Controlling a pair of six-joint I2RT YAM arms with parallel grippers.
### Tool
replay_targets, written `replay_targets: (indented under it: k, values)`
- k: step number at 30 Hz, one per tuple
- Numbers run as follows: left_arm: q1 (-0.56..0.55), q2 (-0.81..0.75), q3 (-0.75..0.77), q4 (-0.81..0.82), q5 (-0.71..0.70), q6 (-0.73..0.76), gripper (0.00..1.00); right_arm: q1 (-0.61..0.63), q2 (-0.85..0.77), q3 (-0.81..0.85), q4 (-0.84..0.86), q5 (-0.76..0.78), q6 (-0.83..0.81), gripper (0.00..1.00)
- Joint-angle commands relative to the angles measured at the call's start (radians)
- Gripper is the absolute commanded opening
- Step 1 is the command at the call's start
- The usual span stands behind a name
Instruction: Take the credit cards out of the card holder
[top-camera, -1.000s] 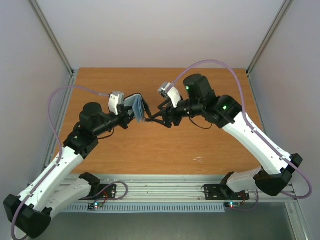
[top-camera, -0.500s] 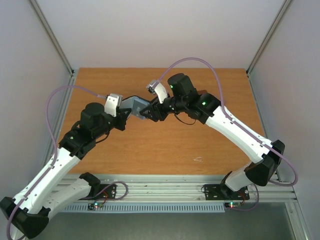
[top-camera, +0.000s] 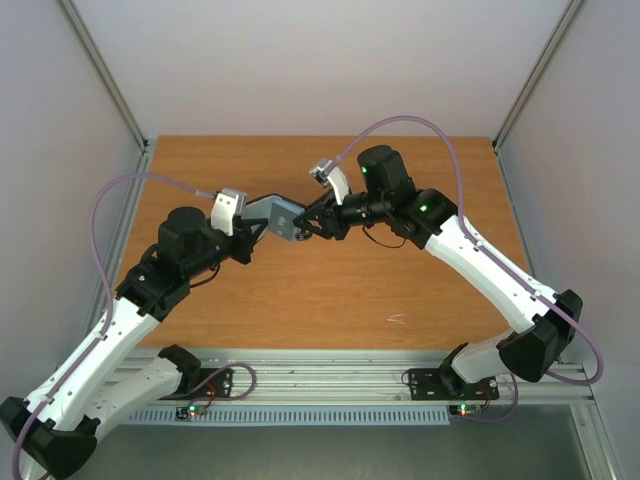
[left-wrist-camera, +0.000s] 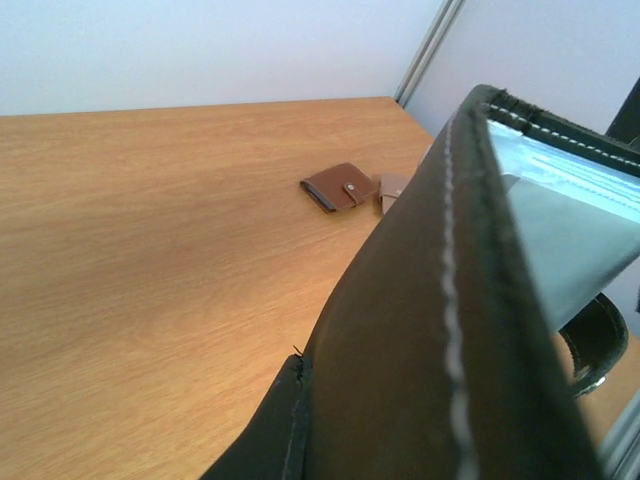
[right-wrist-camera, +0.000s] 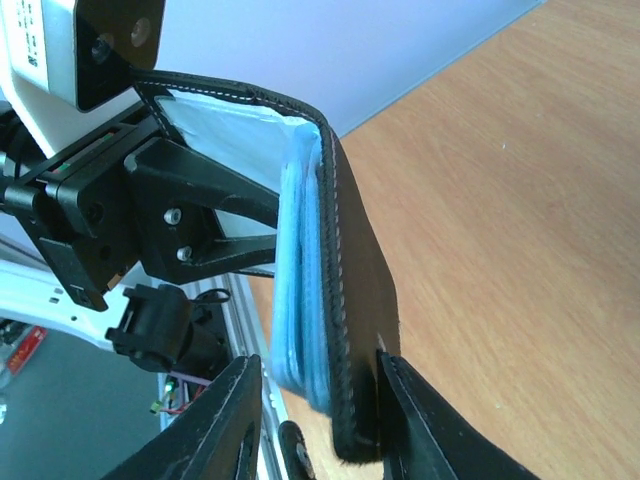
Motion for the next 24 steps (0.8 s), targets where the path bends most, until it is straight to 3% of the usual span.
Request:
replay_targets:
  k: [1,9,16,24]
  values:
    - [-0.004,-0.011,-0.005,0.102,0.053,-0.007,0.00,0.002,-0.015,-0.014,0.033,-0.003,0.012,0.32]
    - [-0.004,-0.009,-0.005,0.110,0.072,-0.010,0.00,-0.025,-0.064,-0.051,-0.020,0.021,-0.042,0.27]
    - [-0.004,-0.005,-0.006,0.119,0.096,-0.005,0.00,-0.025,-0.066,-0.063,-0.040,0.018,-0.056,0.39]
    - [-0.004,0.002,-0.004,0.122,0.109,-0.008,0.00,-0.025,-0.064,-0.064,-0.065,0.076,-0.080,0.36]
